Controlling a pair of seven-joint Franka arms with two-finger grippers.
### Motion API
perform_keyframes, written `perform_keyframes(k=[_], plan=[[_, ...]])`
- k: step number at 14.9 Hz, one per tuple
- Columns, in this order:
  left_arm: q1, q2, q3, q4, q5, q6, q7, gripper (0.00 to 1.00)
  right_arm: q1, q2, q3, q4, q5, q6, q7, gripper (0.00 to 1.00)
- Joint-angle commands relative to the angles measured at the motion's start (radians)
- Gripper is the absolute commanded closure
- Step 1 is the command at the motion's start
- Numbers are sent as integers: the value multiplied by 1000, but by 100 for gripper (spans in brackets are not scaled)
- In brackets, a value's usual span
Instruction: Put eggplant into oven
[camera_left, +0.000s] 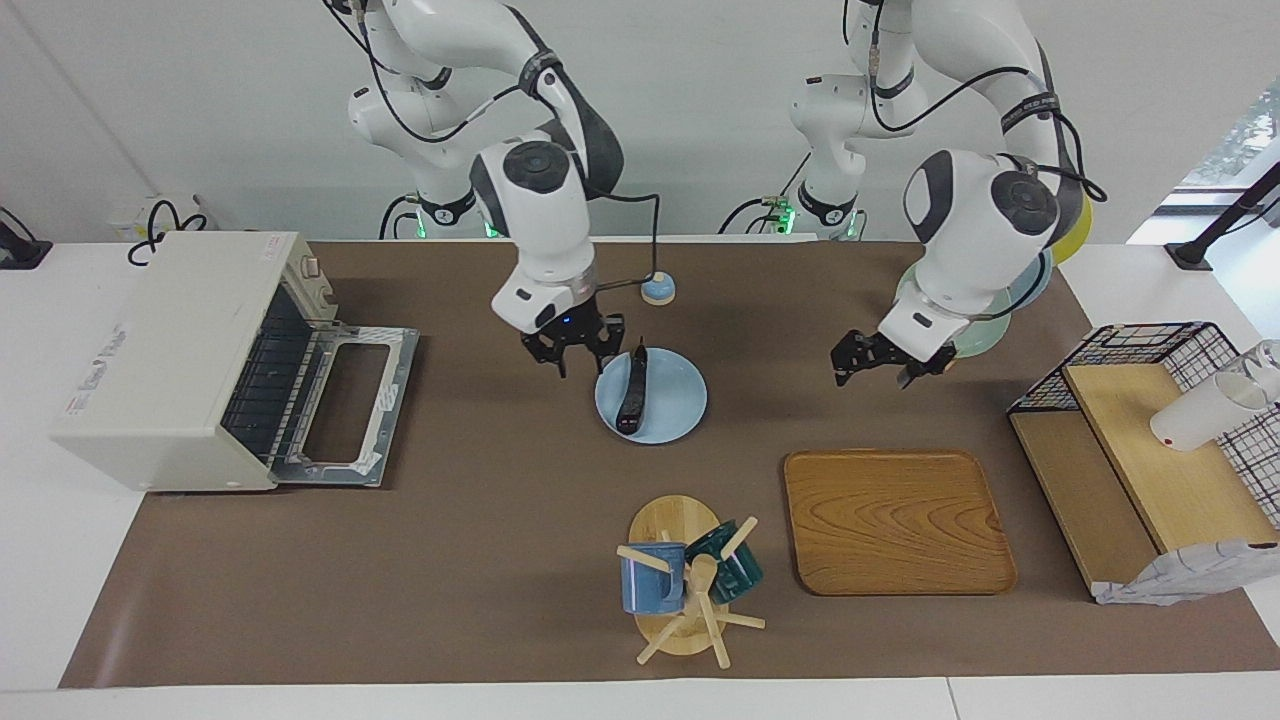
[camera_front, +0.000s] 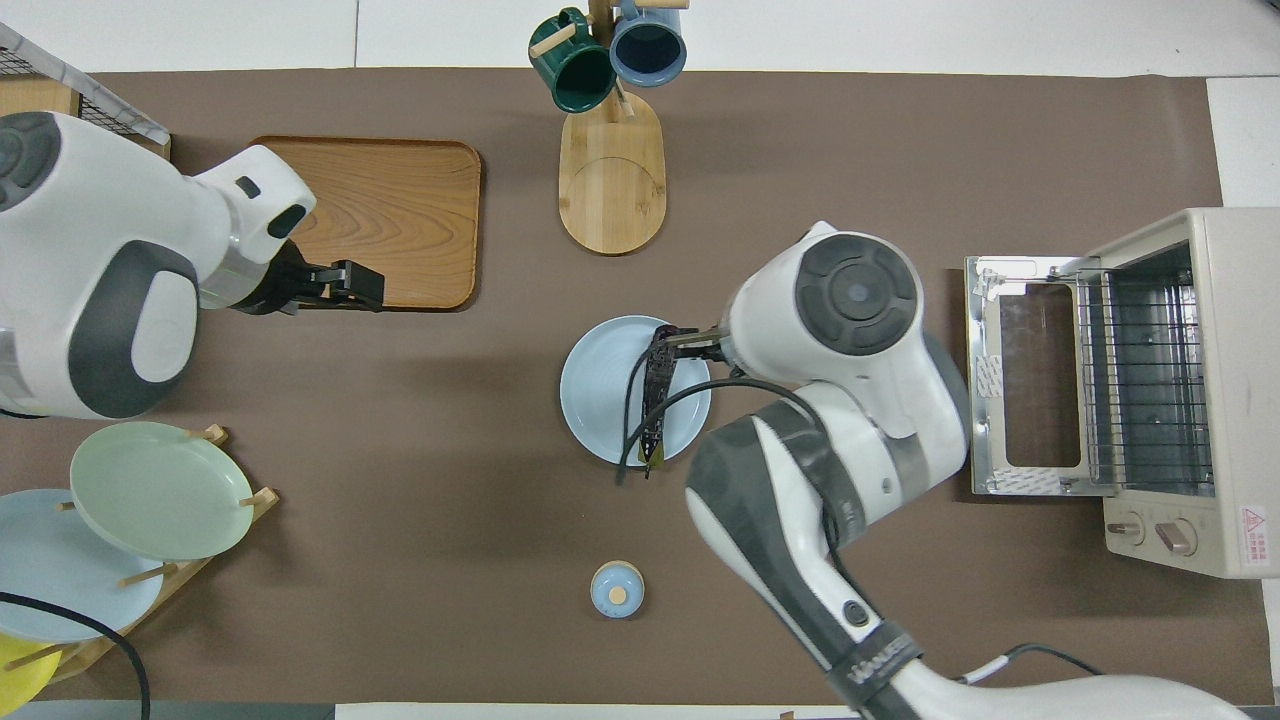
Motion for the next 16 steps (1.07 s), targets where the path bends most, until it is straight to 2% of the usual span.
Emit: perform_keyframes(k=[1, 3, 4, 5, 8, 10, 16], plan=[[65, -20, -10, 14, -6, -38, 61, 0, 105, 181, -1, 230, -15, -50, 162, 49], [85, -45, -10, 33, 0, -78, 59, 0, 206, 291, -2, 312, -43, -27, 252, 49], [88, -60, -10, 51, 14, -116, 58, 0, 232, 325, -2, 332, -60, 26, 288, 49], [90, -75, -8, 68, 26, -156, 58, 0, 248, 330, -2, 323, -90, 77, 293, 49], [88, -117, 6, 91, 35, -233, 53, 0, 249, 327, -1, 262, -179, 103, 284, 48], [88, -138, 3, 91, 86, -253, 53, 0, 249, 317, -1, 230, -184, 108, 271, 47], [88, -143, 6, 91, 92, -261, 54, 0, 245, 284, -1, 115, -190, 187, 254, 50]])
